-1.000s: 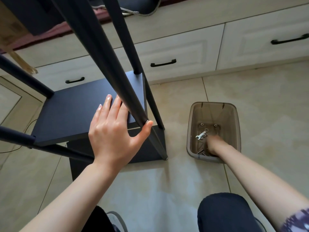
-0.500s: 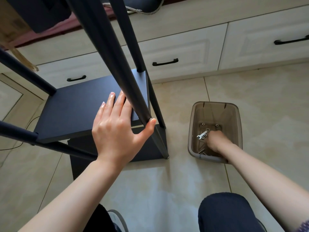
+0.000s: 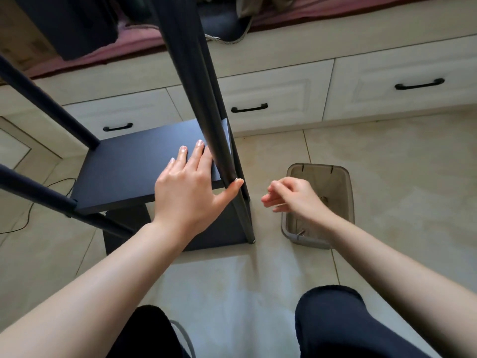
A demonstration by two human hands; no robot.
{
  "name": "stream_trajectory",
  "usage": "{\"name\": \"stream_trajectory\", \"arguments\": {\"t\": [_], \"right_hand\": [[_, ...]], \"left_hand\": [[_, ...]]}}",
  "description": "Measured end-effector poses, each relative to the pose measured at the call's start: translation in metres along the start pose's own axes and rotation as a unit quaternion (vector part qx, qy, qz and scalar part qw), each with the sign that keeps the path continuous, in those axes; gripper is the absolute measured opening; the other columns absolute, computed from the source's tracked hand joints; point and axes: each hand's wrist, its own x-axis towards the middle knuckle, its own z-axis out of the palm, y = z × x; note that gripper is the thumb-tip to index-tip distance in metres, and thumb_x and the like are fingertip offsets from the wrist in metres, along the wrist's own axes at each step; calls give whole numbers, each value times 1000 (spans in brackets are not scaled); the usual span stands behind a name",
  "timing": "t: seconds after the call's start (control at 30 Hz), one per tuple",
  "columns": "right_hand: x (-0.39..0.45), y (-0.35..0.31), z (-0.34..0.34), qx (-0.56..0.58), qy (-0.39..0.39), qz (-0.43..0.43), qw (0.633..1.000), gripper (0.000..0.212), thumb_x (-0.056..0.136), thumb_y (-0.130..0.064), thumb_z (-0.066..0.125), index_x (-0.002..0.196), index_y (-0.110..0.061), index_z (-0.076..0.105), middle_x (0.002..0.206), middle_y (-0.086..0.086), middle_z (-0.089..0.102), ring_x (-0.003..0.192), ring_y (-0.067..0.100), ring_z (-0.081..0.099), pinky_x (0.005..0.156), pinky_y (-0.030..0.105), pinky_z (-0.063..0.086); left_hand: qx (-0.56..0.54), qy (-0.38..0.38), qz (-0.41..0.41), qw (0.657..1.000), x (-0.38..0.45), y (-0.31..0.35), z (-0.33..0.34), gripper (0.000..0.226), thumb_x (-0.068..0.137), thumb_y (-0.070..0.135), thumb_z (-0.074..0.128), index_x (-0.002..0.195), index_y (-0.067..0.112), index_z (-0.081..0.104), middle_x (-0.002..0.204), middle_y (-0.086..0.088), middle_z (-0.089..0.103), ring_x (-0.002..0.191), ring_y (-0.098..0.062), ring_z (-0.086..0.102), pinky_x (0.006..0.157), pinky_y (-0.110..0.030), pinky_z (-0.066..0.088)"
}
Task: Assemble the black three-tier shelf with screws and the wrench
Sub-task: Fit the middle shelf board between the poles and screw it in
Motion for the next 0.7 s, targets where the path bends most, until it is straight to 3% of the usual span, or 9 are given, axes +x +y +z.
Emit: {"name": "stream_trajectory", "arguments": {"t": [0.13, 0.27, 0.4, 0.57, 0.7], "right_hand": [[-2, -9, 46, -33, 11, -3, 999, 28, 105, -29, 40, 90, -16, 58, 84, -3, 73, 84, 9, 69, 76, 27, 54], [3, -12, 67, -36, 4, 28, 999, 36, 107, -35, 28, 93, -15, 54, 84, -3, 64, 94, 16, 62, 91, 39, 48], [10, -18, 79, -31, -26, 30, 999, 42, 108, -37, 22, 112, -6, 50, 89, 9, 69, 82, 13, 67, 75, 29, 46], [14, -24, 94, -33, -18, -4, 999, 38, 108, -36, 22, 108, -7, 48, 91, 12, 59, 68, 8, 60, 64, 19, 43], [19, -44, 104, 15, -33, -40, 999, 35, 108, -32, 25, 100, -7, 47, 81, 12, 52, 61, 7, 56, 61, 20, 44]], "left_hand": [[58, -44, 2, 997, 3, 4, -14, 87, 84, 78, 20, 143, 22, 49, 154, 0, 47, 148, -27, 34, 100, -42, 47], [78, -60, 0, 995, 4, 8, -21, 83, 85, 77, 23, 140, 21, 50, 143, -3, 54, 135, -29, 49, 91, -41, 51], [80, -50, 11, 995, 15, 0, -25, 72, 89, 76, 31, 133, 23, 54, 136, -4, 58, 122, -30, 58, 81, -40, 54], [76, -34, 38, 996, 22, -18, -32, 69, 88, 76, 28, 123, 25, 56, 116, 0, 62, 104, -27, 63, 68, -34, 42], [21, 7, 17, 1000, 23, -41, -45, 63, 90, 75, 33, 119, 26, 60, 95, 6, 60, 87, -25, 65, 68, -34, 50]]}}
